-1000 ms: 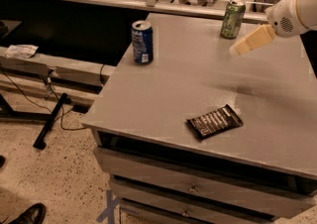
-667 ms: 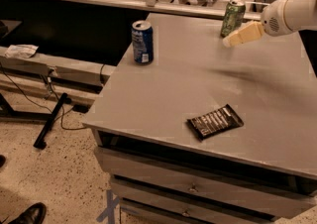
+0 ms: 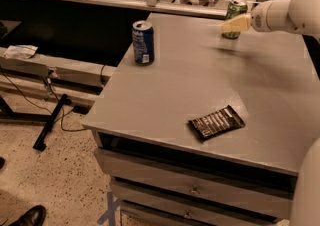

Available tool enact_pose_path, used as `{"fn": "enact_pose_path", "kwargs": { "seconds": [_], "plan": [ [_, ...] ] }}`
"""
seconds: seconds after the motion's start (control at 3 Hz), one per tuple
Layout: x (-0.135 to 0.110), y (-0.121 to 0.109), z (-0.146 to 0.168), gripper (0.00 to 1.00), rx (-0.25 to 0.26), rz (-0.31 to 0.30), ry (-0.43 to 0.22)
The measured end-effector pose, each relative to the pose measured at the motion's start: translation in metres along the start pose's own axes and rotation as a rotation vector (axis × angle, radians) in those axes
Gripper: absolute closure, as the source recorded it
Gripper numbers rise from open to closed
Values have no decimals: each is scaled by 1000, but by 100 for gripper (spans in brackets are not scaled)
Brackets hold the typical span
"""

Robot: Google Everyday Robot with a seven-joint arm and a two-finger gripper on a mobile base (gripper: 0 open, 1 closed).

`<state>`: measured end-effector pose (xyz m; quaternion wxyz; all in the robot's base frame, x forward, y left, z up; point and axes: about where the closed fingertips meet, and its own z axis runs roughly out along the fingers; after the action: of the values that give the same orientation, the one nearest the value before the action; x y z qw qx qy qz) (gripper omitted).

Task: Move green can near rxbar chocolate

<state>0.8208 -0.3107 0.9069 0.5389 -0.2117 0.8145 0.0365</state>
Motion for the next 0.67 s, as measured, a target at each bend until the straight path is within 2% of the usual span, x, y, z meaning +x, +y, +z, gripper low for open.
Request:
{"fn": "enact_pose_path", "kwargs": {
  "seconds": [0.33, 0.67],
  "plan": [
    [-4, -11, 27, 0, 21, 45, -33],
    [-12, -15, 37, 26, 1, 112, -80]
  ]
}}
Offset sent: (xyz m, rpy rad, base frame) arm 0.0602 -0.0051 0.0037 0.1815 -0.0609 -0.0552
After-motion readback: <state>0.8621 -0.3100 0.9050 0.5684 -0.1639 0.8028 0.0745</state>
